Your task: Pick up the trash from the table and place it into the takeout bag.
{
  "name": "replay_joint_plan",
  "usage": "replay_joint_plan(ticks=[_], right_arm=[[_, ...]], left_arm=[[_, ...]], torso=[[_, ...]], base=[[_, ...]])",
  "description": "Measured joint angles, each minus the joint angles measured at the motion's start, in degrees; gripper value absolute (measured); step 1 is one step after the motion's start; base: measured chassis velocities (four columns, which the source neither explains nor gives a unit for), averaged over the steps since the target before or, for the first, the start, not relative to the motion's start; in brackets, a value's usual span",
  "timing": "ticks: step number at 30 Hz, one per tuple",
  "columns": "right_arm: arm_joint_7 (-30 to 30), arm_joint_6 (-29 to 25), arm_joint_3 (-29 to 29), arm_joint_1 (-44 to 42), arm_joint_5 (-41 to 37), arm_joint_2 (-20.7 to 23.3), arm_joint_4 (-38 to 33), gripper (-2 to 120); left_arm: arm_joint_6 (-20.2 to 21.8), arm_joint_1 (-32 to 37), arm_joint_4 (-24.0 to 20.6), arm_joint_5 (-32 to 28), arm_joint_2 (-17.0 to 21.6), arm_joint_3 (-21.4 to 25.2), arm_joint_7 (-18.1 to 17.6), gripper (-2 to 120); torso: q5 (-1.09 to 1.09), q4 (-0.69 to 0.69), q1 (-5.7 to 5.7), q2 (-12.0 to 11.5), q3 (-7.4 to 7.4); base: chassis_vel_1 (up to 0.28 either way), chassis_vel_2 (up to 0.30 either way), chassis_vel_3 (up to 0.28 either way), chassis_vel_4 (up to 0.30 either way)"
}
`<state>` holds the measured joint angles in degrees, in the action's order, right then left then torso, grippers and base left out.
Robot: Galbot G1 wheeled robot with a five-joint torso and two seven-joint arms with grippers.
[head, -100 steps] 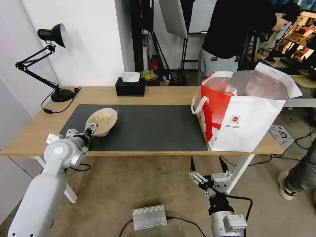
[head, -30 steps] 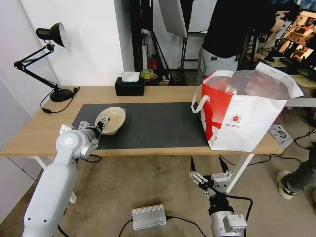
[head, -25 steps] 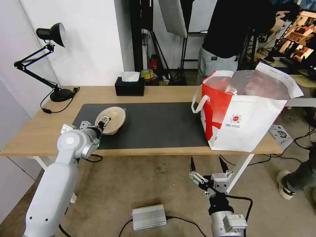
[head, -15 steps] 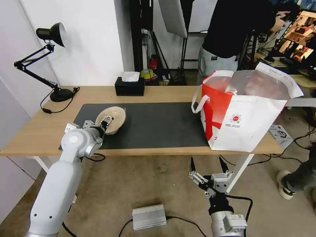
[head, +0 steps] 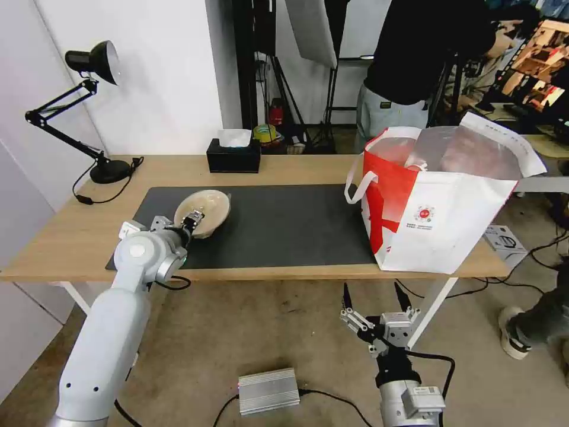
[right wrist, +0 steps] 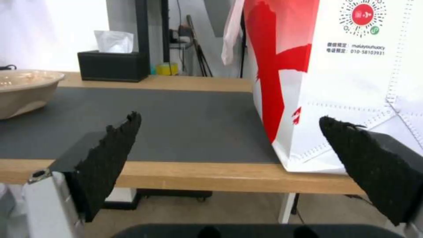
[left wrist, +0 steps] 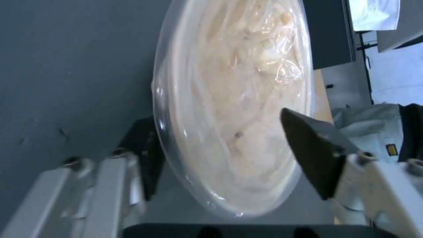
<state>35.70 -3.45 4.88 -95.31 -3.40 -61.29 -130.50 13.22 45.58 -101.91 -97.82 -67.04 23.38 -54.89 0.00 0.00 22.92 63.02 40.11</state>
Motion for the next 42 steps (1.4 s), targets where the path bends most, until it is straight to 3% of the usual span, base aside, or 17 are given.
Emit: replay_joint_plan(ticks=[4, 14, 18, 25, 35, 42], right_arm=[[0.0, 0.0, 0.0, 0.0, 0.0, 0.0, 0.0, 100], [0.0, 0.0, 0.0, 0.0, 0.0, 0.0, 0.0, 100], [0.0, 0.0, 0.0, 0.0, 0.0, 0.0, 0.0, 100], [0.0, 0.0, 0.0, 0.0, 0.0, 0.0, 0.0, 100], [0.0, 0.0, 0.0, 0.0, 0.0, 0.0, 0.0, 100], [0.0, 0.0, 0.0, 0.0, 0.0, 0.0, 0.0, 100]], left_arm=[[-0.1, 0.1, 0.0, 0.2, 0.0, 0.0, -0.1, 49], [-0.3, 0.6, -0.4, 0.3, 0.6, 0.4, -0.1, 9], [-0.4, 0.9, -0.7, 0.7, 0.7, 0.4, -0.1, 0], [-0.6, 1.4, -2.8, 1.2, 1.1, 0.2, 0.3, 0], [-2.5, 0.0, -7.4, 0.9, 4.7, -1.9, 2.2, 0], [-2.4, -0.4, -8.5, -0.6, 7.6, -4.2, 6.4, 0]], torso=[[0.0, 0.0, 0.0, 0.0, 0.0], [0.0, 0.0, 0.0, 0.0, 0.0], [0.0, 0.0, 0.0, 0.0, 0.0], [-0.01, 0.0, 0.0, 0.0, 0.0], [0.0, 0.0, 0.0, 0.0, 0.0], [-0.01, 0.01, 0.0, 0.0, 0.0]], base=[[0.0, 0.0, 0.0, 0.0], [0.0, 0.0, 0.0, 0.0], [0.0, 0.0, 0.0, 0.0], [0.0, 0.0, 0.0, 0.0], [0.0, 0.0, 0.0, 0.0], [0.0, 0.0, 0.0, 0.0]])
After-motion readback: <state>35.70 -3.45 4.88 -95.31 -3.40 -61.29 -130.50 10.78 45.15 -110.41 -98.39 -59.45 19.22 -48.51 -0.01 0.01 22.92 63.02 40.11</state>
